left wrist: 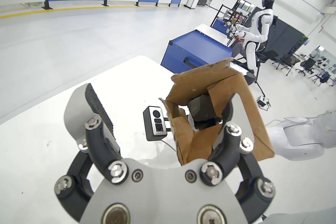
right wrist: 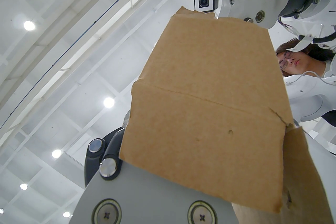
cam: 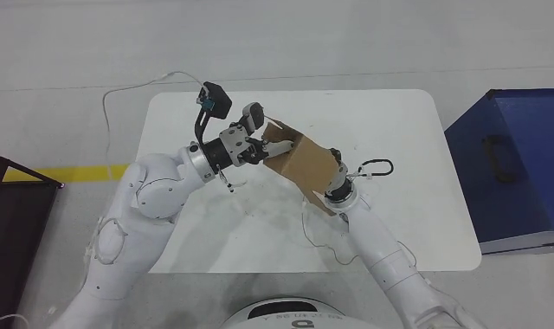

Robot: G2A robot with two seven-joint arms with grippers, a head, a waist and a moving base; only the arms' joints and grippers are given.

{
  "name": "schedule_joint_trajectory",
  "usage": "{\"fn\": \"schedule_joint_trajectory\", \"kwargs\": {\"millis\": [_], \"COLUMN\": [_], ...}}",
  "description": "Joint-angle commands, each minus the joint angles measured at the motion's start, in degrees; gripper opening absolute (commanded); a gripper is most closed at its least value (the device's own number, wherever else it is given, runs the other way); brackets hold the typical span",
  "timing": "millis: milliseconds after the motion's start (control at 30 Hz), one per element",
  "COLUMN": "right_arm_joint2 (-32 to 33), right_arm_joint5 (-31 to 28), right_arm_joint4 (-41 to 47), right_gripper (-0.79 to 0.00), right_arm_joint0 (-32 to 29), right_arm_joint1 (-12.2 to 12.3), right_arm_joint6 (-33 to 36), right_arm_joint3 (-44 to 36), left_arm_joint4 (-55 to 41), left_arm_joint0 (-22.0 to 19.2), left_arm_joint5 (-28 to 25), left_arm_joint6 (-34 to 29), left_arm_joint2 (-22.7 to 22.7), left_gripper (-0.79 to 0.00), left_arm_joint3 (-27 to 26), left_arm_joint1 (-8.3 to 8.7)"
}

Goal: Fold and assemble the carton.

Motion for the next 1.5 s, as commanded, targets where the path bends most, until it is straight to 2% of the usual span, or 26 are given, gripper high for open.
{"fn": "schedule_joint_trajectory", "kwargs": {"millis": [0, 200, 433, 600, 700, 833, 1100, 1333, 1467], "right_arm_joint2": [-0.07, -0.52, -0.53, -0.37, -0.58, -0.84, -1.99, -3.07, -2.96], "right_arm_joint5": [0.23, 0.88, 0.85, 1.67, 2.53, 3.17, 3.26, 3.59, 3.04], "right_arm_joint4": [0.24, -0.12, -0.06, 1.04, 1.67, 2.08, 1.86, 1.69, 0.9], "right_gripper": [-0.785, -0.785, -0.785, -0.785, -0.785, -0.785, -0.785, -0.785, -0.785], "right_arm_joint0": [0.04, 0.58, 0.51, -0.42, -0.54, -0.45, -0.24, 0.09, 0.23], "right_arm_joint1": [-0.05, -0.16, -0.17, -0.17, -0.24, -0.33, -0.64, -0.93, -0.91], "right_arm_joint6": [0.13, 0.25, -0.1, -2.39, -2.27, -2.15, -2.7, -2.85, -3.14], "right_arm_joint3": [0.15, 0.35, 0.21, -2.02, -2.44, -2.4, -1.96, -1.1, -0.84], "left_arm_joint4": [0.11, -2.58, -14.07, -13.63, -11.25, -5.94, -7.23, -6.07, -5.75], "left_arm_joint0": [-0.09, 0.88, 4.86, 6.66, 6.21, 4.68, 2.5, 2.66, 3.17], "left_arm_joint5": [-0.11, 0.05, -0.16, 0.62, 0.53, -1.92, -5.71, -6.14, -6.12], "left_arm_joint6": [-0.14, 1.11, 1.37, 1.0, 0.98, 0.34, -1.39, -1.07, 0.63], "left_arm_joint2": [0.22, -2.11, -10.38, -15.57, -14.99, -11.14, -5.97, -5.59, -6.86], "left_gripper": [0.0, 0.0, 0.0, 0.0, 0.0, 0.0, 0.0, 0.0, 0.0], "left_arm_joint3": [0.04, 0.31, -0.06, 2.86, 5.38, 6.64, 6.0, 5.53, 4.46], "left_arm_joint1": [0.01, 0.26, 1.11, 1.75, 1.8, 1.65, 1.32, 1.46, 1.62]}}
